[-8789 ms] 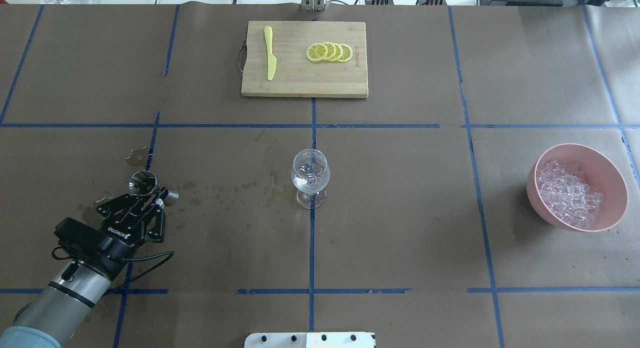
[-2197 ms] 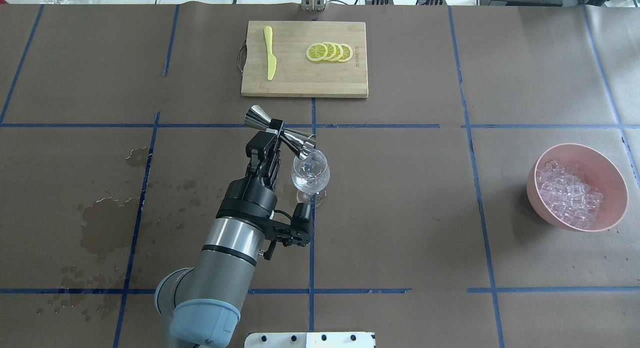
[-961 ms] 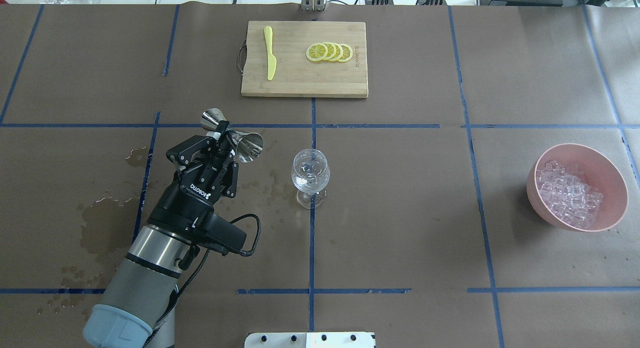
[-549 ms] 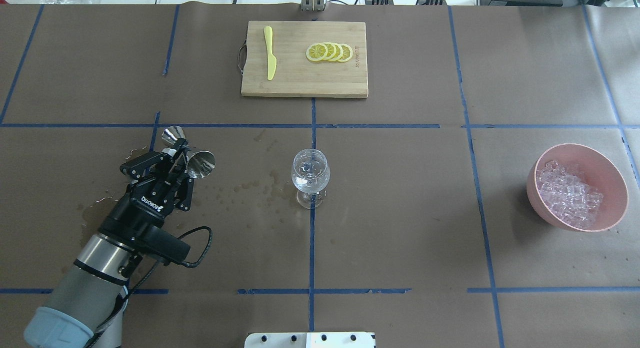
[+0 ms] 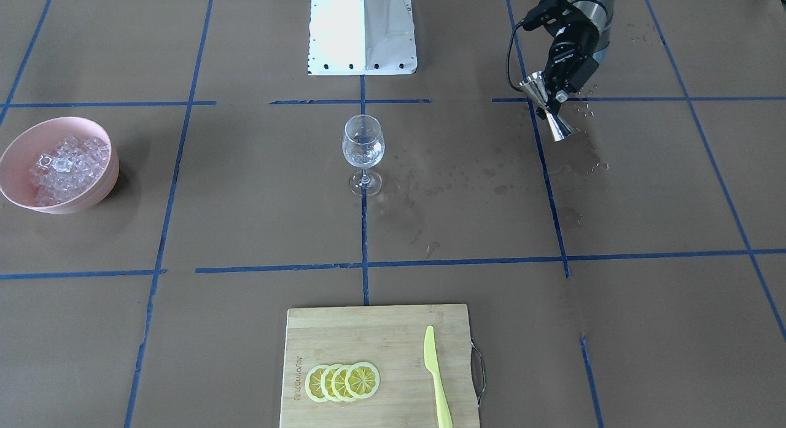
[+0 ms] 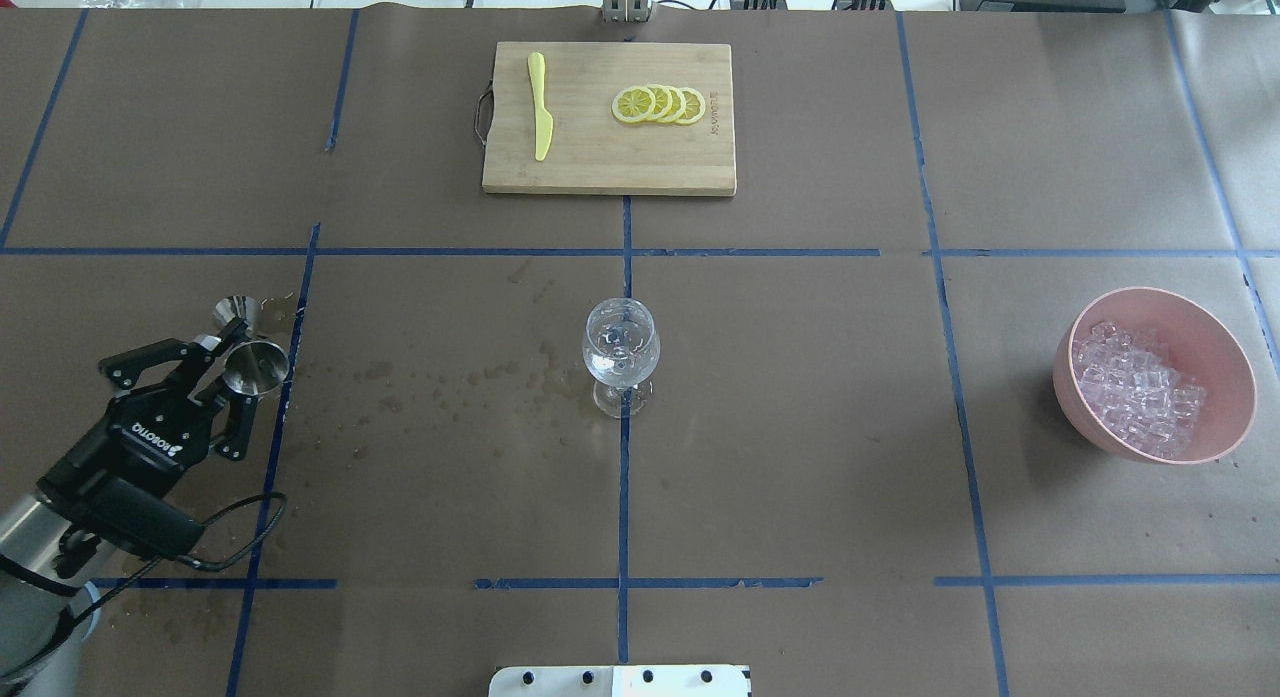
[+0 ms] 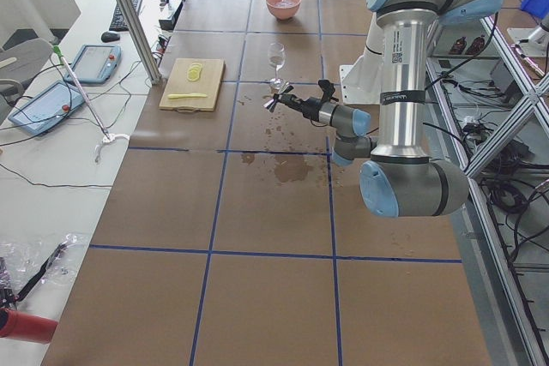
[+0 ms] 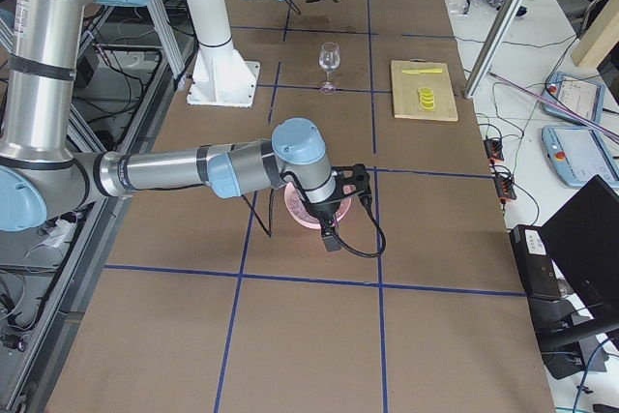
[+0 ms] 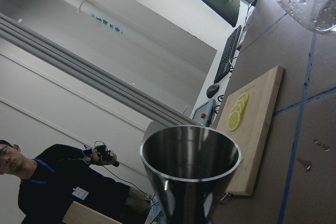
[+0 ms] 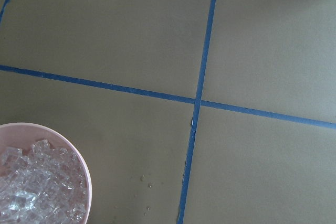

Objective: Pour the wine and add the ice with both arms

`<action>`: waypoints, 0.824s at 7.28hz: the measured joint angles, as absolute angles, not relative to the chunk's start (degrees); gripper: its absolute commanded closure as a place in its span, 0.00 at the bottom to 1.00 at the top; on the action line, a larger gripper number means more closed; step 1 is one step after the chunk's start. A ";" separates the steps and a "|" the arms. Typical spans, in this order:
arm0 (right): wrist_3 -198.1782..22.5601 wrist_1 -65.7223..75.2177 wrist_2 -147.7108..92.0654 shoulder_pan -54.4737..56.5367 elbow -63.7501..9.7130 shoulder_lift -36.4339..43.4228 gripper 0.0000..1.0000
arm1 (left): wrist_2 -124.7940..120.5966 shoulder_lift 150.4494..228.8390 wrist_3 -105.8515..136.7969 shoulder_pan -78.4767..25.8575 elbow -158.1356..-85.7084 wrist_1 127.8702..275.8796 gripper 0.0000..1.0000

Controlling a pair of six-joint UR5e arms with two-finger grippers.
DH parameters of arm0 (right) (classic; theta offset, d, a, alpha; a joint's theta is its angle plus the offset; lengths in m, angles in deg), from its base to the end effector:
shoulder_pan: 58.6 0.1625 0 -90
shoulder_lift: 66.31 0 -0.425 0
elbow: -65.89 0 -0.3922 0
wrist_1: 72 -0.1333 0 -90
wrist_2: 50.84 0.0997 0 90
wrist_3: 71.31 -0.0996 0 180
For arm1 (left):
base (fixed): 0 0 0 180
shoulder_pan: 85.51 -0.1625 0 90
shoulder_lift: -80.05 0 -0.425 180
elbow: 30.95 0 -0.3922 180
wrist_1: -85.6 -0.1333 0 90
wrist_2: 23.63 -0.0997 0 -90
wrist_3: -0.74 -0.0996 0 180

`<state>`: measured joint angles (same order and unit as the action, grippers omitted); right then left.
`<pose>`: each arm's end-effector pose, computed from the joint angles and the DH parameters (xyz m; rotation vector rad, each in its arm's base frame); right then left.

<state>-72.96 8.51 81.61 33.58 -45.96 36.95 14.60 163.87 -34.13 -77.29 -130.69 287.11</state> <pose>0.0815 -0.4051 0.5565 0.3042 -0.7329 -0.0536 0.3253 -0.2607 0.4443 1.8557 0.2048 0.5113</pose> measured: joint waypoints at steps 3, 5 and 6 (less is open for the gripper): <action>-72.91 8.47 81.61 33.66 -46.05 36.91 0.00 | 20.90 156.58 -9.55 -77.36 -129.41 292.29 1.00; -72.95 8.44 81.61 33.68 -46.08 36.88 0.00 | 22.08 155.89 7.35 -77.44 -126.67 292.42 1.00; -72.97 8.43 81.61 33.68 -46.11 36.87 0.00 | 22.17 155.80 12.96 -77.45 -125.05 292.29 1.00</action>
<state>-72.97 8.43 81.61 33.68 -46.11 36.87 22.17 155.80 12.96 -77.45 -125.05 292.29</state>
